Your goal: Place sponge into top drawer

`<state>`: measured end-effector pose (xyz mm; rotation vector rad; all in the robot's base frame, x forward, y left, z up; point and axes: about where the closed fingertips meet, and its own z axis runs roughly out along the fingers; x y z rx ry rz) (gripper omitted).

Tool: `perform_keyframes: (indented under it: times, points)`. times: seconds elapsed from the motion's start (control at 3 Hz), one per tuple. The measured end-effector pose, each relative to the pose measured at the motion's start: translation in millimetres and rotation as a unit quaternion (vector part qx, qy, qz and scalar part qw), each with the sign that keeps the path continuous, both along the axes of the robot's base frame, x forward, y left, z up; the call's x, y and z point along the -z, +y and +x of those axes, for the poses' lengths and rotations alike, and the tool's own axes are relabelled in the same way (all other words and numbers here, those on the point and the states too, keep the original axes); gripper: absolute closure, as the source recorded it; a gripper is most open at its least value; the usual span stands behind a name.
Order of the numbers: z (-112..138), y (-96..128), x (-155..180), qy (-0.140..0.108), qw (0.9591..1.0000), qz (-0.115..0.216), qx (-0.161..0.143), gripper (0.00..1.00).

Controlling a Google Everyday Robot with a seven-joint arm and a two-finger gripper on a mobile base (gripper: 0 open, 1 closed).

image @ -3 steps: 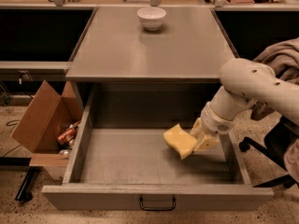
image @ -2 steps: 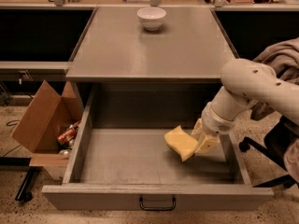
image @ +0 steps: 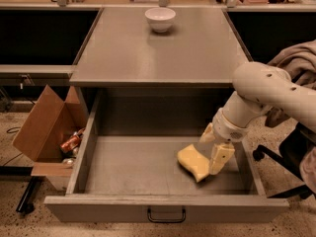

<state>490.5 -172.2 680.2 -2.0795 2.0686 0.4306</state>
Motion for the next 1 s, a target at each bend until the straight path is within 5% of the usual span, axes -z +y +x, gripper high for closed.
perform_keyframes:
  times: [0.67, 1.0]
  points:
    - [0.0, -0.1, -0.2, 0.000, 1.0000, 0.000, 0.000, 0.00]
    - [-4.5, -22.3, -56.1, -0.054, 0.9983, 0.022, 0.009, 0.00]
